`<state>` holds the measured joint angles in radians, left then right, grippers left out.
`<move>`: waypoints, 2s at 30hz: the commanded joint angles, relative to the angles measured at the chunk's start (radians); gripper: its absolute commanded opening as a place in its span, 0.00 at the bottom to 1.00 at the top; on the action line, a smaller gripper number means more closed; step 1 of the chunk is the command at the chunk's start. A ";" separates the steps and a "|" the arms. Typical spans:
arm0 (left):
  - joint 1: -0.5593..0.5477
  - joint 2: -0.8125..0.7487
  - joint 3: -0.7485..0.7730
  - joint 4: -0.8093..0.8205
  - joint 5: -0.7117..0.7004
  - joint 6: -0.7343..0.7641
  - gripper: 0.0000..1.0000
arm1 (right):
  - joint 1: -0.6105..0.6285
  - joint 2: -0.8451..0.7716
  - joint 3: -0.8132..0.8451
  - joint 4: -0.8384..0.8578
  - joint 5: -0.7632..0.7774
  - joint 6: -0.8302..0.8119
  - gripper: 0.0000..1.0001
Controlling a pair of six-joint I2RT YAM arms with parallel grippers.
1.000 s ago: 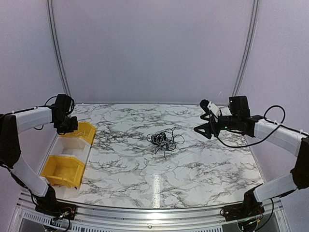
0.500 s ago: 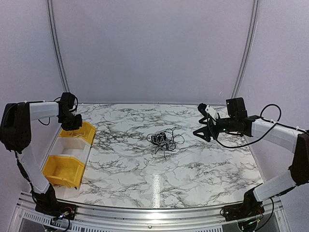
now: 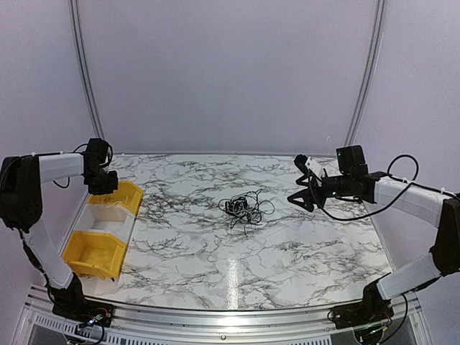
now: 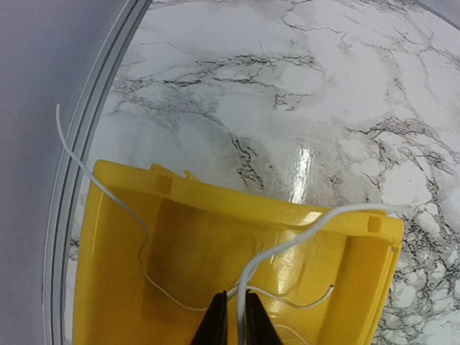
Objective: Untangle the cables
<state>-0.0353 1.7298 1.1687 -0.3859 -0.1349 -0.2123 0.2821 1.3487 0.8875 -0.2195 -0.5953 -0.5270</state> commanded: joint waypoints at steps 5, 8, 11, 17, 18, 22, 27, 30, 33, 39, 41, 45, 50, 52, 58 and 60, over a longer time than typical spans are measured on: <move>0.007 -0.153 -0.060 -0.012 -0.102 0.007 0.38 | -0.001 -0.011 0.034 -0.012 -0.006 -0.015 0.81; 0.005 -0.194 -0.066 -0.011 -0.086 -0.004 0.44 | -0.002 -0.010 0.035 -0.014 -0.008 -0.016 0.81; 0.005 -0.244 -0.091 -0.016 -0.070 -0.023 0.48 | -0.001 -0.010 0.034 -0.014 -0.007 -0.015 0.80; 0.006 -0.282 -0.151 -0.083 -0.023 -0.057 0.50 | -0.001 -0.001 0.036 -0.015 -0.002 -0.018 0.81; 0.005 -0.279 -0.160 -0.083 -0.020 -0.054 0.50 | -0.001 0.002 0.037 -0.015 -0.001 -0.019 0.81; 0.006 -0.232 -0.163 -0.088 -0.031 -0.048 0.41 | -0.001 0.010 0.039 -0.020 -0.004 -0.021 0.81; 0.005 -0.196 -0.142 -0.097 -0.055 -0.048 0.19 | 0.000 0.006 0.039 -0.021 -0.003 -0.023 0.80; 0.005 -0.182 -0.116 -0.098 -0.069 -0.038 0.02 | 0.000 0.003 0.039 -0.021 -0.001 -0.025 0.80; 0.005 -0.152 -0.074 -0.088 -0.117 -0.017 0.00 | 0.000 0.004 0.040 -0.021 -0.005 -0.026 0.80; 0.004 -0.083 -0.013 0.016 -0.185 0.033 0.00 | 0.001 0.004 0.040 -0.028 -0.011 -0.031 0.80; 0.006 -0.053 -0.009 0.021 -0.175 0.034 0.00 | 0.001 0.004 0.042 -0.033 -0.011 -0.035 0.80; 0.004 -0.035 -0.057 0.053 -0.132 0.053 0.00 | 0.000 0.002 0.041 -0.035 -0.011 -0.038 0.79; 0.004 -0.066 -0.069 0.057 -0.124 0.051 0.00 | 0.000 -0.002 0.042 -0.037 -0.011 -0.042 0.79; 0.004 -0.064 -0.065 0.062 -0.124 0.052 0.00 | 0.000 -0.002 0.042 -0.037 -0.013 -0.042 0.79; 0.001 -0.016 -0.017 0.042 -0.100 0.042 0.02 | 0.004 0.004 0.044 -0.040 -0.018 -0.040 0.79; -0.005 -0.073 -0.031 0.026 -0.141 0.023 0.18 | 0.003 0.003 0.044 -0.038 -0.020 -0.034 0.79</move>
<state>-0.0345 1.7004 1.1233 -0.3561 -0.2512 -0.1761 0.2821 1.3510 0.8875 -0.2474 -0.5972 -0.5549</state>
